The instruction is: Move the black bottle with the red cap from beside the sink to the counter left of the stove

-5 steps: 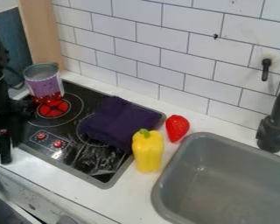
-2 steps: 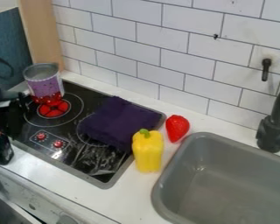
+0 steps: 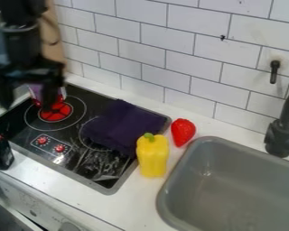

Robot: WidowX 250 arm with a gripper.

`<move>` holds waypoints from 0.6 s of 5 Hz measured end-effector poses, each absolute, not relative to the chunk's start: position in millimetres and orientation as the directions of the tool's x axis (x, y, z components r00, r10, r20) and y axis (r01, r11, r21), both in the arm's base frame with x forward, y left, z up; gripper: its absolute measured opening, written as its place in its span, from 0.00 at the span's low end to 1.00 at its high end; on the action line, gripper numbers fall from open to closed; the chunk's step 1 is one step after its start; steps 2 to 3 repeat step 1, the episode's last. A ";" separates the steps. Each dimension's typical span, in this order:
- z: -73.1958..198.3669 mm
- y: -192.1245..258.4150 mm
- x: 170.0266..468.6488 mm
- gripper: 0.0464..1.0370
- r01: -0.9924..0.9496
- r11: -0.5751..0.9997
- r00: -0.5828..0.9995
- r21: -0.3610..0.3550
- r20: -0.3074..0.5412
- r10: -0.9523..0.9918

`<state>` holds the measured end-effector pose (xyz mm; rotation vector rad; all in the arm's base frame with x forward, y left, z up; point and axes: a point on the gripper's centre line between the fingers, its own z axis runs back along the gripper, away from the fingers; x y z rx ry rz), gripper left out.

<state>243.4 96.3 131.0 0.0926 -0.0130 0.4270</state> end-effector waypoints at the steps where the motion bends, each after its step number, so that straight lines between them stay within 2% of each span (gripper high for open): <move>1: 133.3 54.7 253.0 0.96 -0.260 0.964 0.966 0.056 0.018 0.259; 3: 133.3 54.7 253.0 0.96 -0.260 0.964 0.966 0.056 0.018 0.259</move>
